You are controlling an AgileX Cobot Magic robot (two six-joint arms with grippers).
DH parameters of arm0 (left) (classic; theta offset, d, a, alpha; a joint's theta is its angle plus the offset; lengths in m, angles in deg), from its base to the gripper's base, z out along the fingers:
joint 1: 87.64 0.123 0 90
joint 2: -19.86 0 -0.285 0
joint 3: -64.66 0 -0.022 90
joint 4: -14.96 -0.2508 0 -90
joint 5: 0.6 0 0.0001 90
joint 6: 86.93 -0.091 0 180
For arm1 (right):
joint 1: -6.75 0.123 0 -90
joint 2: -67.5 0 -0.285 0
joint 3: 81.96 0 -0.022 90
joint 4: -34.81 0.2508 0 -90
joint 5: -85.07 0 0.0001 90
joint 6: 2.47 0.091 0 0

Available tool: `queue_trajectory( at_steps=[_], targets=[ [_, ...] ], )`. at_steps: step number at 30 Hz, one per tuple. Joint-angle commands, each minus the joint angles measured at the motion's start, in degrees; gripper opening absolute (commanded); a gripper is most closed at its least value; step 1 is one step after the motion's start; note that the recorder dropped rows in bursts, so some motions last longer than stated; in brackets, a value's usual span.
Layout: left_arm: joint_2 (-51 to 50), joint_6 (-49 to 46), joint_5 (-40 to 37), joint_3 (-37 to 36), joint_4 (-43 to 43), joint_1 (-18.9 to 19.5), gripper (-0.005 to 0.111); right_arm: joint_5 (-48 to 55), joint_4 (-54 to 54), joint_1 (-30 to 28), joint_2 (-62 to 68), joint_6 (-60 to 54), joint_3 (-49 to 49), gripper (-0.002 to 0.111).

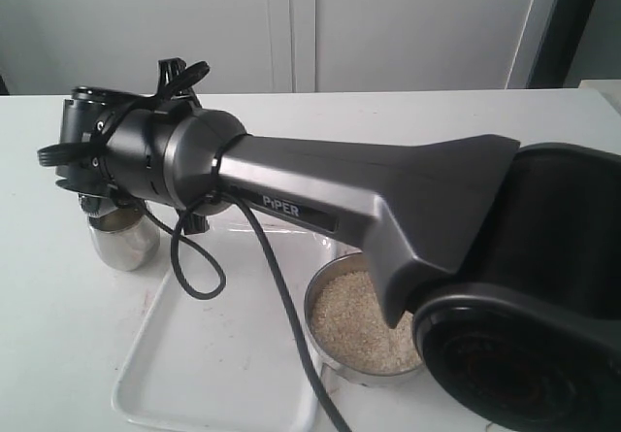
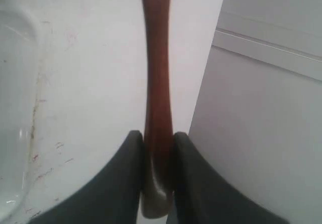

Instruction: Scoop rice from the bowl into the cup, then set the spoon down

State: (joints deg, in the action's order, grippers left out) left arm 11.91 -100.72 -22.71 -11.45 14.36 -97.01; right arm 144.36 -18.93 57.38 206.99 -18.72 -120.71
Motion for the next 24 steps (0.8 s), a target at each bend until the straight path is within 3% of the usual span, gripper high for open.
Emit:
queue_trajectory(
  at_steps=[1,24],
  targets=[
    [0.17,0.32,-1.88,-0.53,0.09,0.00,0.014,0.53,-3.25,0.07,0.55,-0.43,0.03,0.000],
    [0.17,0.32,-1.88,-0.53,0.09,0.00,0.014,2.75,-10.30,0.67,2.46,6.42,0.36,0.000]
  ],
)
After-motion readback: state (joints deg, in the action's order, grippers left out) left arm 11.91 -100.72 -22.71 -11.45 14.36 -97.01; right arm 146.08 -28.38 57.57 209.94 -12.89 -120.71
